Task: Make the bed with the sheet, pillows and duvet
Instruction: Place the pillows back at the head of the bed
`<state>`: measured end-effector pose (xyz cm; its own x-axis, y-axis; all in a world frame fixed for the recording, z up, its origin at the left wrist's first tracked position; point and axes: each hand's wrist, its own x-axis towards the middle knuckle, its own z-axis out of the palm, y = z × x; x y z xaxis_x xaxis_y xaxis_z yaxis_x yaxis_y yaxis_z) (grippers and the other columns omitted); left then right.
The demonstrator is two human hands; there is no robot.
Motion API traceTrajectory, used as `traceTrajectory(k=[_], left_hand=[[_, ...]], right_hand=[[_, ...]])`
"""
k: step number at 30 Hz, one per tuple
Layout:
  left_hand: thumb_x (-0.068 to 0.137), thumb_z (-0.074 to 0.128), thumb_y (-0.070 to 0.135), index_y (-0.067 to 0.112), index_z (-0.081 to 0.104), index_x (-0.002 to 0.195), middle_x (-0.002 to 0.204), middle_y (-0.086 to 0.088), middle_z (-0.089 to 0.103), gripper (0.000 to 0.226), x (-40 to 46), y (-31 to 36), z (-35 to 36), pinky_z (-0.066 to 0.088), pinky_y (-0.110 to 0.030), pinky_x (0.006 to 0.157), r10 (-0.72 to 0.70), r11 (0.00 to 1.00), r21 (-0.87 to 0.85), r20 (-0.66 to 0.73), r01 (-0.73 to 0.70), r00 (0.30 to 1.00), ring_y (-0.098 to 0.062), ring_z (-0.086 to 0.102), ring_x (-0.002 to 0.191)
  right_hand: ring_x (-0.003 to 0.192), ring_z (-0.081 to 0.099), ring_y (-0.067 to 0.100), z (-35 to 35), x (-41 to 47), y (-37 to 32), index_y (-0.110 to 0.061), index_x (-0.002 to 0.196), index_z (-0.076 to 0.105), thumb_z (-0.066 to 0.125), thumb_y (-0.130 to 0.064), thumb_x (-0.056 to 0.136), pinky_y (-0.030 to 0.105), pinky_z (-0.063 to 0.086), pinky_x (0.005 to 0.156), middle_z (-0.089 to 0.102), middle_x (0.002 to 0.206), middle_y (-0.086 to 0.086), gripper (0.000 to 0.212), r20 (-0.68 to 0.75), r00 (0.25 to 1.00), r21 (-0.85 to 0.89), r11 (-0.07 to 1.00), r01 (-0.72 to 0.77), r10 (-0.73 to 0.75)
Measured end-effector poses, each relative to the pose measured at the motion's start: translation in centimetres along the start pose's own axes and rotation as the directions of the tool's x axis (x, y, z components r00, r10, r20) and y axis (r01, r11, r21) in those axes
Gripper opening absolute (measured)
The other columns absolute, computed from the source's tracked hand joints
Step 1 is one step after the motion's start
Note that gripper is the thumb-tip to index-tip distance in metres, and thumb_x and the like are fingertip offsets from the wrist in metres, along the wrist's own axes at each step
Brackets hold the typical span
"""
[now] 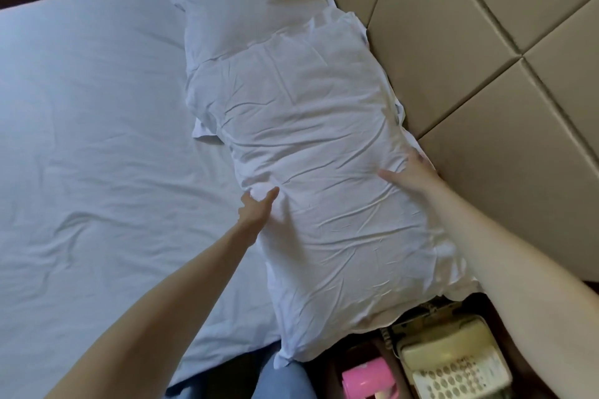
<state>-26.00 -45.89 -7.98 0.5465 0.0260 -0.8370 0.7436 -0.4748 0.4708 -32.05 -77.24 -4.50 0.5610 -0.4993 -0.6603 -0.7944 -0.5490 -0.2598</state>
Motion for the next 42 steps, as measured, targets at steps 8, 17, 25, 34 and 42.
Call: traceTrajectory(k=[8,17,25,34,42], left_hand=[[0.089,0.049,0.06,0.008,0.005,0.151,0.151,-0.016,0.03,0.092,2.0,-1.2,2.7,0.03,-0.042,0.109,-0.03,0.992,-0.124,-0.023,0.027,0.999,-0.034,0.035,0.135],[0.098,0.026,0.054,0.017,0.033,0.146,0.144,-0.015,0.044,0.062,0.5,-1.1,4.8,0.031,-0.046,0.11,0.091,0.992,-0.07,-0.165,-0.103,0.982,-0.036,0.042,0.13],[0.1,0.021,0.05,0.016,0.034,0.146,0.14,-0.016,0.048,0.059,-1.8,-2.0,6.2,0.034,-0.036,0.095,0.111,0.984,-0.117,-0.201,-0.136,0.973,-0.035,0.046,0.126],[0.101,0.034,0.036,0.003,0.023,0.148,0.149,-0.018,0.036,0.059,0.2,-2.9,5.4,0.031,-0.041,0.108,0.089,0.996,0.023,-0.164,-0.086,0.982,-0.036,0.038,0.134],[0.086,0.066,0.034,0.004,0.055,0.124,0.11,-0.012,0.065,0.049,2.8,-3.4,1.1,0.053,-0.04,0.086,-0.124,0.94,-0.301,0.144,0.163,0.982,-0.028,0.064,0.095]], right_hand=[[0.135,0.031,0.039,3.8,0.3,2.1,-0.006,0.141,0.025,0.041,-0.069,0.087,0.051,0.027,0.107,0.033,0.146,0.022,0.085,-0.219,0.975,0.004,1.0,-0.018,0.019],[0.104,0.054,0.037,2.0,-0.8,0.6,-0.004,0.101,0.059,0.036,-0.03,0.102,0.04,0.041,0.08,0.06,0.111,0.019,0.034,-0.491,0.866,0.168,0.986,-0.011,0.093],[0.073,0.048,0.029,0.8,-3.3,2.5,-0.014,0.06,0.036,0.046,-0.026,0.1,0.033,0.034,0.06,0.046,0.068,0.007,0.042,-0.526,0.849,0.208,0.976,0.067,0.054],[0.118,0.044,0.036,4.5,-3.1,3.0,-0.013,0.133,0.043,0.043,-0.028,0.099,0.045,0.037,0.091,0.045,0.13,0.015,0.038,-0.466,0.884,0.027,1.0,0.0,0.013],[0.148,0.003,0.021,5.4,-1.1,2.3,-0.029,0.154,0.003,0.024,-0.059,0.097,0.049,0.005,0.114,0.0,0.162,-0.002,0.068,-0.111,0.994,0.058,0.998,0.0,0.007]])
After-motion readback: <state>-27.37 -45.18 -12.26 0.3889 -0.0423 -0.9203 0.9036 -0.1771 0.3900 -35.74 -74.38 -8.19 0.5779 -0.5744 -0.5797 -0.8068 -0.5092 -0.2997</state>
